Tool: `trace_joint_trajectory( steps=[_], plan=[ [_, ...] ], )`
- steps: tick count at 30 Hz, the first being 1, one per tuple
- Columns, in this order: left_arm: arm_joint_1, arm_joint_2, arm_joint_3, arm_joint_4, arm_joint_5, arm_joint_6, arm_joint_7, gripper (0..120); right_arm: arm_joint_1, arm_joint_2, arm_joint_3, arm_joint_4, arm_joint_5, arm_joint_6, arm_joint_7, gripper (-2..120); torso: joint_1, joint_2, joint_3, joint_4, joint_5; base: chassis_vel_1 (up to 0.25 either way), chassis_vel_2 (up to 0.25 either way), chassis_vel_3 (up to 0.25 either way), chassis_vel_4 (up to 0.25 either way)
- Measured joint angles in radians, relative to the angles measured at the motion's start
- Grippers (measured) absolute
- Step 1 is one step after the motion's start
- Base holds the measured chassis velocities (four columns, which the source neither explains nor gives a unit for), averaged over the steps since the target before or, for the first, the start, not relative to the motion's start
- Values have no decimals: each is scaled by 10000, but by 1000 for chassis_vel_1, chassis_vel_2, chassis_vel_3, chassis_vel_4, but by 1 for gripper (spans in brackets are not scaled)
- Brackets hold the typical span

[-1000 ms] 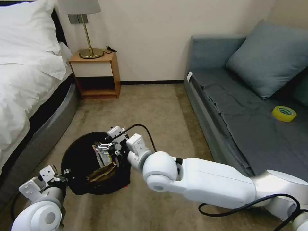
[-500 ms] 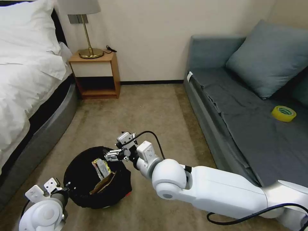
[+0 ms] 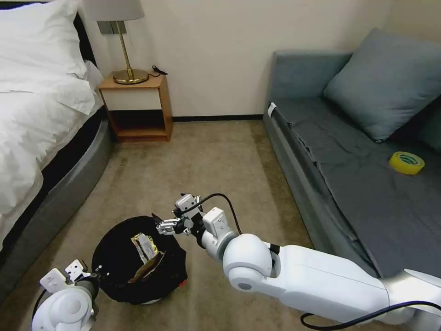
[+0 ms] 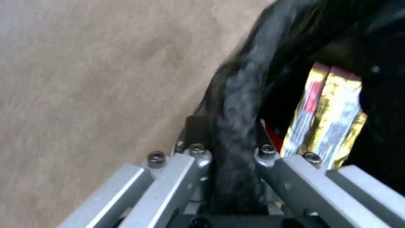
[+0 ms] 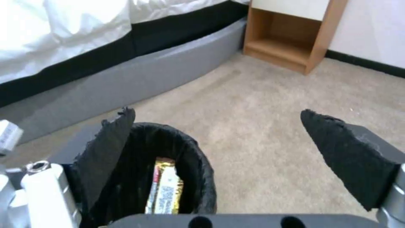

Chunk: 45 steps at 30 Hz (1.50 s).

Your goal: Pick up the trash bin, then pick up the garbage on the floor and place it into the trash bin.

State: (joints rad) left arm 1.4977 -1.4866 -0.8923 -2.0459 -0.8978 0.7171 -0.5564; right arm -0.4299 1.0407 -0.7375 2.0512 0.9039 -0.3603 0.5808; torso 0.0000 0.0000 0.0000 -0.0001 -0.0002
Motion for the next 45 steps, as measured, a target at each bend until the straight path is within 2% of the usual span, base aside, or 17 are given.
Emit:
trace_joint_trajectory(
  steps=[2, 9, 12, 14, 16, 17, 18, 19, 21, 24, 25, 29, 31, 34, 36, 39, 45],
  plan=[
    [65, 1, -16, -41, 653, -142, 553, 26, -127, -77, 128, 58, 30, 0, -5, 100, 0, 0, 0, 1, 1, 0, 0, 0, 0],
    [254, -8, -4, -241, 1518, -378, 1278, 47, -512, -337, 482, 222, 125, -27, -18, 100, 0, 0, 0, 0, 2, 0, 0, 0, 0],
    [448, -16, -6, -504, 2389, -795, 1868, 62, -757, -516, 790, 422, 108, -29, -48, 100, 0, 0, 0, 1, 3, 0, 0, 0, 0],
    [547, -16, -26, -623, 2785, -1097, 2265, 66, -863, -582, 989, 504, 99, -29, -64, 100, 0, 0, 0, 2, 2, 0, 0, 0, 0],
    [808, 16, -139, -872, 3759, -2720, 3973, 75, -1393, -814, 1975, 723, -114, 217, -355, 100, 0, 0, 0, 2, 4, 0, 0, 0, 0],
    [949, 47, -204, -951, 4200, -3827, 5120, 79, -1776, -966, 2660, 797, -525, 651, -733, 100, 0, 1, 0, 0, 4, 0, 0, 0, 0],
    [1044, 55, -244, -982, 4468, -4476, 5754, 84, -2053, -1052, 3111, 823, -1031, 1023, -927, 100, 0, 0, 0, -1, 4, 0, 0, 0, 0],
    [1044, 55, -244, -982, 4468, -4476, 5754, 84, -2053, -1052, 3111, 823, -1031, 1023, -927, 100, 0, 0, 0, -1, 4, 0, 0, 0, 0],
    [1249, 45, -291, -1036, 4914, -5525, 6960, 93, -2891, -1090, 4190, 889, -2428, 1795, -1039, 100, 0, 0, 0, 2, 5, 0, 0, 0, 0],
    [1491, 18, -177, -1342, 5273, -6221, 8005, 99, -4436, -952, 5879, 1122, -3875, 2205, -1156, 100, 0, 0, 0, 1, 4, 0, 0, 0, 0],
    [1491, 18, -177, -1342, 5273, -6221, 8005, 99, -4436, -952, 5879, 1122, -3875, 2205, -1156, 100, 0, 0, 0, 1, 4, 0, 0, 0, 0],
    [1801, 98, -18, -1912, 5654, -6650, 8604, 100, -6713, -186, 8800, 1940, -5967, 2456, -1606, 100, 0, 1, 0, -1, 3, 0, 0, 0, 0],
    [1847, 114, 9, -1996, 5658, -6672, 8618, 100, -7039, -19, 9149, 2066, -6312, 2435, -1657, 100, 0, 0, 0, -1, 5, 0, 0, 0, 0],
    [2029, 183, 163, -2279, 5830, -6705, 8714, 100, -8843, 1242, 10272, 2668, -7890, 2407, -1728, 100, -1, 1, -1, -5, 4, 0, 0, 0, 0],
    [2032, 187, 181, -2282, 5865, -6721, 8717, 100, -9026, 1451, 10325, 2738, -7992, 2369, -1694, 100, 0, 1, 0, -3, 5, 0, 0, 0, 0],
    [2102, 143, 327, -2039, 6427, -7253, 8457, 100, -10140, 2571, 10274, 2994, -8770, 2254, -1473, 100, 0, 1, -1, 2, 1, 0, 0, 0, 0],
    [2279, 152, 484, -1597, 6637, -7760, 7764, 100, -11193, 3096, 10102, 2969, -9481, 2244, -1717, 100, -1, 1, -1, 0, -1, 0, 0, 0, 0]
  ],
)
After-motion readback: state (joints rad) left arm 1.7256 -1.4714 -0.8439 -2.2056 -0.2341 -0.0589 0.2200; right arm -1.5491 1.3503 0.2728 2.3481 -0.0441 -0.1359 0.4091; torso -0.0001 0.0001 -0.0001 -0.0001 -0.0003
